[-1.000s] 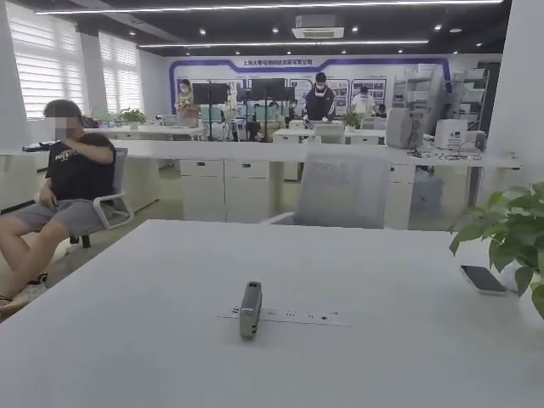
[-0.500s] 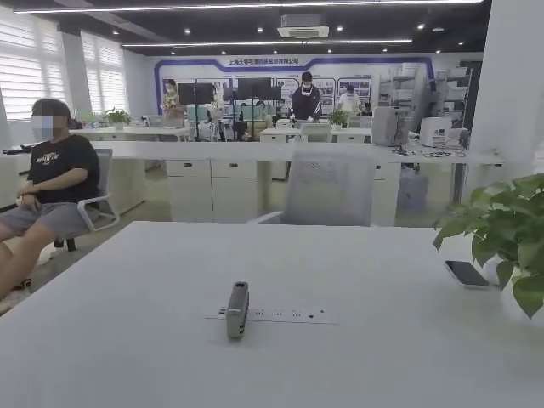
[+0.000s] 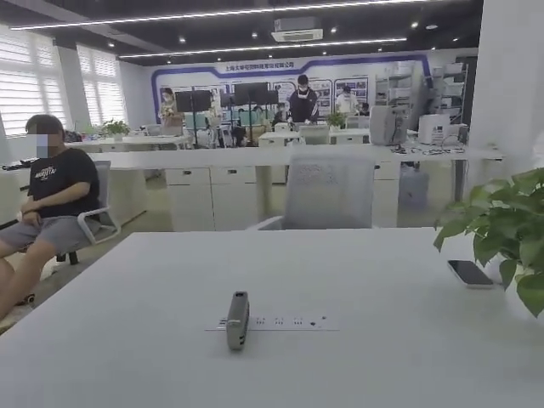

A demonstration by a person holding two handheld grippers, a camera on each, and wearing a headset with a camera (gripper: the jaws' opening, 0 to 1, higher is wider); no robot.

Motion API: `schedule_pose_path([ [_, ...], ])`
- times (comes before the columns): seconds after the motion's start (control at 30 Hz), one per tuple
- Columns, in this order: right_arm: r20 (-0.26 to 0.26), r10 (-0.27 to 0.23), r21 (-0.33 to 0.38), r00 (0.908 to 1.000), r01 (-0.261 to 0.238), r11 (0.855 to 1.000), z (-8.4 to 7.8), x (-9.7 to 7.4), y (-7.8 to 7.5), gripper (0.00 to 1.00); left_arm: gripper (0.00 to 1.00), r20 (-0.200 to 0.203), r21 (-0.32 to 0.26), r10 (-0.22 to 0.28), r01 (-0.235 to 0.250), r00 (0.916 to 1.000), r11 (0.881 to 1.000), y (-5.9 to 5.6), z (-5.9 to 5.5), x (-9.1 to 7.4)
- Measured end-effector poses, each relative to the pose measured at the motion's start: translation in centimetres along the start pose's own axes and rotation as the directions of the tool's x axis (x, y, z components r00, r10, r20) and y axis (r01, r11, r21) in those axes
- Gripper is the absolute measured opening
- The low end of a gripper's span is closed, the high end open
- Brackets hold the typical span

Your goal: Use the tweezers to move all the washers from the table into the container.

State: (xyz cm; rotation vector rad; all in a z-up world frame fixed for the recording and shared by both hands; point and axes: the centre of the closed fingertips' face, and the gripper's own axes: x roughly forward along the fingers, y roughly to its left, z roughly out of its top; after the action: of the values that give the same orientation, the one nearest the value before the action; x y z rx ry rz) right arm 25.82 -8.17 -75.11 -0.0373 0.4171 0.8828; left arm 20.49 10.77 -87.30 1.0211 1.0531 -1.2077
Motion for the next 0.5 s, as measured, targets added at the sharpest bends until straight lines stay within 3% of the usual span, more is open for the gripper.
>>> schedule_pose_path([
  [0.07, 0.002, -0.010, -0.002, 0.9999, 0.010, 1.000, 0.0, -0.1, -0.1, 0.73, 0.00, 0.011, -0.043, -0.010, 0.011, 0.9999, 0.999, 0.1, 0.0, 0.0],
  [0.13, -0.002, -0.019, -0.001, 0.9998, 0.019, 1.000, -0.1, -0.3, -0.3, 0.74, 0.00, 0.033, -0.046, -0.013, 0.015, 0.9994, 0.999, 0.1, -0.1, -0.1],
  [0.2, -0.004, -0.024, 0.005, 0.9997, 0.024, 1.000, -0.3, -0.4, -0.5, 0.74, 0.01, 0.080, -0.100, -0.018, 0.026, 0.9966, 0.995, -0.1, 0.1, 0.0],
  [0.3, -0.010, -0.032, 0.006, 0.9994, 0.032, 0.999, -0.5, -0.5, -0.5, 0.75, 0.24, 0.148, -0.196, 0.024, 0.005, 0.9887, 0.981, 0.3, -0.1, -0.3],
  [0.37, -0.010, -0.038, 0.008, 0.9992, 0.038, 0.999, -0.6, -0.6, -0.7, 0.76, 0.30, 0.190, -0.266, 0.045, 0.007, 0.9808, 0.964, 0.2, -0.3, -0.7],
  [0.43, -0.011, -0.048, 0.013, 0.9988, 0.048, 0.999, -0.7, -0.6, -1.0, 0.77, 0.34, 0.251, -0.350, 0.109, -0.015, 0.9618, 0.937, 0.6, -0.7, -1.7],
  [0.5, -0.017, -0.056, 0.008, 0.9983, 0.056, 0.998, -0.9, -0.5, -1.1, 0.78, 0.42, 0.283, -0.410, 0.165, -0.036, 0.9448, 0.911, 0.9, -1.1, -2.6],
])
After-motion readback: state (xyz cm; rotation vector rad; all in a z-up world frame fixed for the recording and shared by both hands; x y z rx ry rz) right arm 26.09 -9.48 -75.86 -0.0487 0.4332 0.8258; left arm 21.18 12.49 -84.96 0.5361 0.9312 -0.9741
